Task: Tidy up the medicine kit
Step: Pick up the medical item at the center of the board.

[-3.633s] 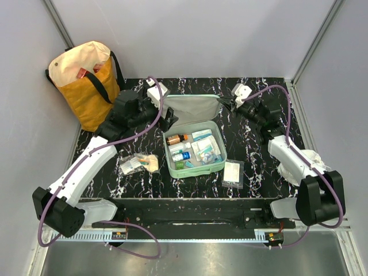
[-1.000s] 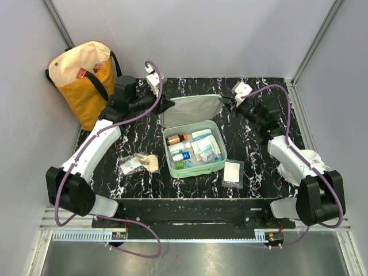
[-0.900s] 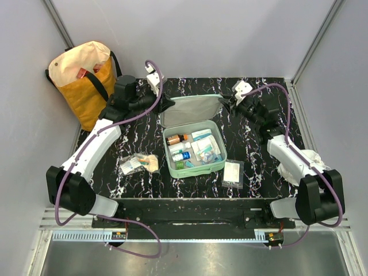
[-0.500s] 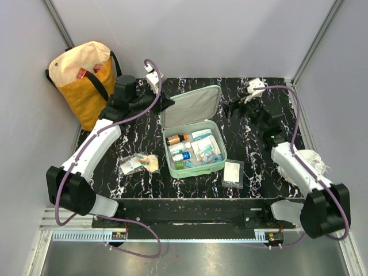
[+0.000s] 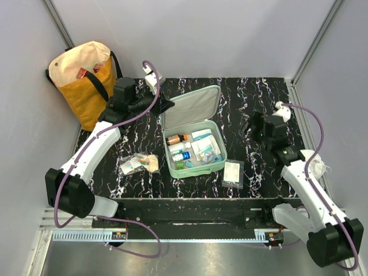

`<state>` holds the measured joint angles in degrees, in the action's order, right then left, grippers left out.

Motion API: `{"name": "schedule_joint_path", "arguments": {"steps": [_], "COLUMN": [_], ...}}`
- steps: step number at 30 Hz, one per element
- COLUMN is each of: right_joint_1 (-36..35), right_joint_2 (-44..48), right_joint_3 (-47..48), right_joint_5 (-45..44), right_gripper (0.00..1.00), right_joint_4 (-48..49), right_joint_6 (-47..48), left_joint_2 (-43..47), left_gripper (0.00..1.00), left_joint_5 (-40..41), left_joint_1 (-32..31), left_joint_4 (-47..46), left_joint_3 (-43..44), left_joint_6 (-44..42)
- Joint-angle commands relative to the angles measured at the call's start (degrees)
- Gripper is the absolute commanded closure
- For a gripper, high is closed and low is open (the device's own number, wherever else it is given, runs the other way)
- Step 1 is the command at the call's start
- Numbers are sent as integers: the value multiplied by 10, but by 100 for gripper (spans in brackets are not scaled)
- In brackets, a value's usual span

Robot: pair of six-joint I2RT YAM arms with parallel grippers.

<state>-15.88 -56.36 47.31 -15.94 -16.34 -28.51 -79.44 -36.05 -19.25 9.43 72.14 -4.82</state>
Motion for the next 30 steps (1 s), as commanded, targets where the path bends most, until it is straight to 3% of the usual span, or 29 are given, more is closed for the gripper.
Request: {"name": "schedule_joint_path", "arguments": {"steps": [1, 2, 3, 5, 7, 13, 18, 23, 27, 30], "right_joint_1": [0, 0, 0, -6, -52, -285, -411, -480, -506, -519], "right_joint_2": [56, 65, 74, 82, 67, -51, -167, -302, -385, -428], "right_joint_3": [-41, -43, -46, -62, -45, 36, 38, 85, 109, 117], "right_joint_5": [80, 86, 136, 314, 376, 235, 122, 49, 37, 39], "right_gripper": [0, 0, 2, 14, 17, 14, 15, 18, 26, 27], "right_joint_4": [-87, -112, -100, -32, -13, 4, 157, 287, 374, 451], "right_joint_6": [-64, -79, -47, 3, 24, 127, 182, 246, 282, 326], "left_joint_2": [10, 10, 9, 7, 3, -15, -30, -36, -33, -34], "left_gripper": [80, 80, 80, 80, 80, 82, 82, 82, 82, 81], "left_joint_5": [2, 2, 2, 5, 7, 52, 49, 39, 39, 39], "left_joint_1": [-1, -1, -2, -2, -1, 1, 7, 8, 10, 11], "left_joint_4": [14, 14, 13, 12, 7, 8, 8, -2, -2, 2], "left_joint_3": [-6, -8, -7, -6, -5, 12, 23, 21, 17, 17], "left_joint_6": [14, 14, 15, 18, 23, 46, 78, 91, 91, 90]}}
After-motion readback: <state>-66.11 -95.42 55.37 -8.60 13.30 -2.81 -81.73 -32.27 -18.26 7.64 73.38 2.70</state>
